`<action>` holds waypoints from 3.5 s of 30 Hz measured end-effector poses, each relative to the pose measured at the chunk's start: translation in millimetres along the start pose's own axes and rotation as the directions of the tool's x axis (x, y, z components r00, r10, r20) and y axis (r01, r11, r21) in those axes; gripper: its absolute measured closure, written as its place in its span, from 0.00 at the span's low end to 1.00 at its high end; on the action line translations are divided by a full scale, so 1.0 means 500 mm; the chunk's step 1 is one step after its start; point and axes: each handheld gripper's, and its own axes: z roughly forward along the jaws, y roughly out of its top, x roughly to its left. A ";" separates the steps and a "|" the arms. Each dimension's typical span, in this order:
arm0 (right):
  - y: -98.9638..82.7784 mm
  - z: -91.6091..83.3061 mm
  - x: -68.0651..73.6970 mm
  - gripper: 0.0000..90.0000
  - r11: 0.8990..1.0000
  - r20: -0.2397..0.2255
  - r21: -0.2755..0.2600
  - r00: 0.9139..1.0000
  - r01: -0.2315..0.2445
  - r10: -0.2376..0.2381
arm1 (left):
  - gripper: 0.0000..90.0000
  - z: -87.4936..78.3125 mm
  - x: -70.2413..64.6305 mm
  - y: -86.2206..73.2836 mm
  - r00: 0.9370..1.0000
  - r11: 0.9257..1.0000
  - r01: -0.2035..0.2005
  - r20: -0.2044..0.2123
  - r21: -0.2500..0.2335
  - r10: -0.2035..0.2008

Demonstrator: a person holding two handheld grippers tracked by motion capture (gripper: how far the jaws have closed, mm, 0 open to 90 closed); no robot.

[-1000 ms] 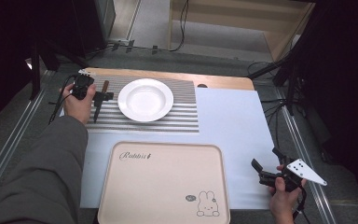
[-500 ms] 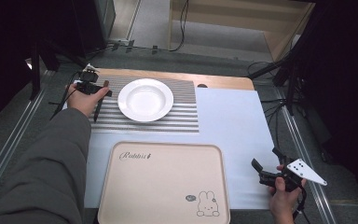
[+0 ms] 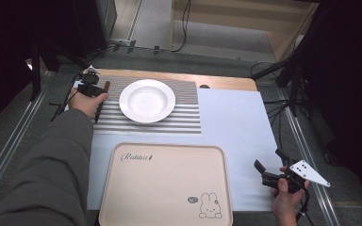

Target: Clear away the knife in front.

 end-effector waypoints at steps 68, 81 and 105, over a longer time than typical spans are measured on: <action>0.001 0.003 0.004 0.00 1.000 0.003 0.012 1.000 0.013 -0.013 | 0.87 -0.140 -0.035 -0.058 0.993 0.992 -0.119 0.010 -0.051 0.120; 0.001 0.004 0.006 0.00 1.000 0.001 0.018 1.000 0.019 -0.019 | 0.87 -0.163 -0.066 -0.106 0.985 0.985 -0.161 0.060 -0.067 0.165; 0.001 0.004 0.006 0.00 1.000 -0.002 0.018 1.000 0.023 -0.023 | 0.87 -0.217 -0.141 -0.182 0.953 0.960 -0.262 0.132 -0.098 0.273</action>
